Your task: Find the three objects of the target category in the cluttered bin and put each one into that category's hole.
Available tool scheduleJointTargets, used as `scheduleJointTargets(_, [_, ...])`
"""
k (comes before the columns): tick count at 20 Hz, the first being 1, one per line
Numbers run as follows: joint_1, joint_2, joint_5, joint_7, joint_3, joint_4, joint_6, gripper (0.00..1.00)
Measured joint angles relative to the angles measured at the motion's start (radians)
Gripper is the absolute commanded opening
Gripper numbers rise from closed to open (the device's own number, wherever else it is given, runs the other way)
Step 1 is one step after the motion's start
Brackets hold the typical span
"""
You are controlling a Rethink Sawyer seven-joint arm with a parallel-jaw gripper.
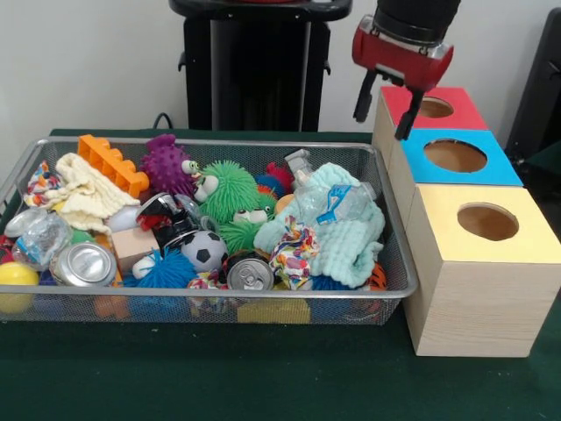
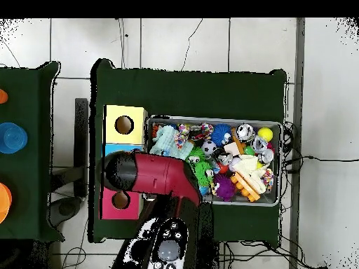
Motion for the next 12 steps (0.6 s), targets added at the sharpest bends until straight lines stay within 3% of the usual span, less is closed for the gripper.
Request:
scheduleJointTargets(7, [-0.041, 0.039, 0.022, 0.0, 0.055, 0.028, -0.321, 1.0])
scheduleJointTargets(12, [-0.07, 0.064, 0.027, 0.0, 0.096, 0.047, -0.409, 1.0])
